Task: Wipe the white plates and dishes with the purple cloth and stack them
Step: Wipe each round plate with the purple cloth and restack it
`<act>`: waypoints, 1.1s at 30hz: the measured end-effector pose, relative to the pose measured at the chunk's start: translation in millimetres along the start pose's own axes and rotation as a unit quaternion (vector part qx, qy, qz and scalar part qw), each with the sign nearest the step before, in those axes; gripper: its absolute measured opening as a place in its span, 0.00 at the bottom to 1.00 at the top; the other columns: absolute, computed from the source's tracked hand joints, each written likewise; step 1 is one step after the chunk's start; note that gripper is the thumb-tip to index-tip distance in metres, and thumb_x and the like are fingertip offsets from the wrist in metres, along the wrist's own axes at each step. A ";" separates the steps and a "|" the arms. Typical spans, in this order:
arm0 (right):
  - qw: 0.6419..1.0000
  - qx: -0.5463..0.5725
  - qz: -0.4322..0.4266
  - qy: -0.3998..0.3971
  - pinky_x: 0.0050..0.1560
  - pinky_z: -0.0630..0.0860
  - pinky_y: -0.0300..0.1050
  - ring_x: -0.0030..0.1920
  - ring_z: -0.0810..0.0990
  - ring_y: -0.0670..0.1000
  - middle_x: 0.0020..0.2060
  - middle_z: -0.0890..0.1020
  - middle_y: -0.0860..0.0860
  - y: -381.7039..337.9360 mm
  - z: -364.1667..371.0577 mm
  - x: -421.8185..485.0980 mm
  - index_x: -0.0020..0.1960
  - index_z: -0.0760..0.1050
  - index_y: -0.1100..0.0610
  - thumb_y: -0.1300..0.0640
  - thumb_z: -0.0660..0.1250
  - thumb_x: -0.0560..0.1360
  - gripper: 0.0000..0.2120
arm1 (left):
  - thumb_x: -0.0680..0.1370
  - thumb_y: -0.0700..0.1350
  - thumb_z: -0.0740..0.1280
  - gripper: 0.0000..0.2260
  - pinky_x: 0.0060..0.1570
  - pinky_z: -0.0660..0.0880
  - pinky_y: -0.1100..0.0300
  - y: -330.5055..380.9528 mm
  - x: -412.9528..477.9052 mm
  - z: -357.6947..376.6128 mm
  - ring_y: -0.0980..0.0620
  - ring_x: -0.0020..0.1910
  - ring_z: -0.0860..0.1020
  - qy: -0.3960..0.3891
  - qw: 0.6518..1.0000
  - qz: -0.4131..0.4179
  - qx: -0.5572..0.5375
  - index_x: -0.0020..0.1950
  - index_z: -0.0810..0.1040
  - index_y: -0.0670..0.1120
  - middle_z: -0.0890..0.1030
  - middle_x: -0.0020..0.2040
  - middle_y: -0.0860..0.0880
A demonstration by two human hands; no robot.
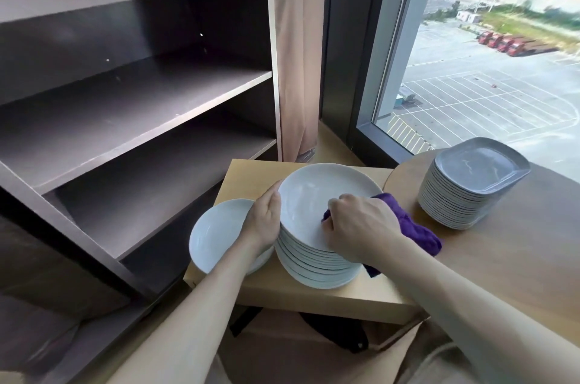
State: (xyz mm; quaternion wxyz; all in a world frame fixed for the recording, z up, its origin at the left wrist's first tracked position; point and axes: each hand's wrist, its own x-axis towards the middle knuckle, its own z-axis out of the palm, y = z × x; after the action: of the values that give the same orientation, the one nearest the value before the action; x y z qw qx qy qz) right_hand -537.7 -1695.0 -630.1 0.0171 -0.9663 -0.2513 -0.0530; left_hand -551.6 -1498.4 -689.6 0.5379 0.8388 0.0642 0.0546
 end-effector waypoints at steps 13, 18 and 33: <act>0.997 0.021 0.052 0.058 0.34 0.71 0.46 0.36 0.75 0.51 0.38 0.73 0.45 21.6 14.5 11.0 0.46 0.76 0.51 0.45 0.56 0.80 0.14 | 0.83 0.45 0.63 0.21 0.68 0.70 0.49 15.1 -3.5 0.6 0.51 0.70 0.67 -0.004 0.999 -0.033 -0.015 0.73 0.70 0.62 0.74 0.67 0.54; 0.994 0.057 0.038 0.081 0.35 0.73 0.44 0.38 0.75 0.49 0.40 0.74 0.45 22.6 12.7 4.6 0.51 0.78 0.50 0.45 0.57 0.81 0.14 | 0.80 0.44 0.64 0.27 0.72 0.67 0.46 23.7 -2.4 -4.8 0.47 0.66 0.65 0.048 0.992 -0.036 0.115 0.77 0.67 0.61 0.66 0.63 0.50; 0.974 0.144 0.012 0.172 0.36 0.72 0.43 0.39 0.78 0.51 0.44 0.80 0.48 26.4 5.5 -7.1 0.46 0.81 0.54 0.50 0.65 0.81 0.10 | 0.77 0.35 0.57 0.30 0.26 0.73 0.58 60.2 -23.1 -26.4 0.54 0.32 0.78 0.018 0.999 0.023 -0.018 0.72 0.72 0.63 0.79 0.49 0.64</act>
State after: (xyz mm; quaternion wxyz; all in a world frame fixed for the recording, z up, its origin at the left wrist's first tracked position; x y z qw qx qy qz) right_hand -530.4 -1721.1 -636.5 0.1999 -0.9330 -0.2377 -0.1818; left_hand -575.6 -1503.5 -624.5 0.5502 0.8292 0.0537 0.0829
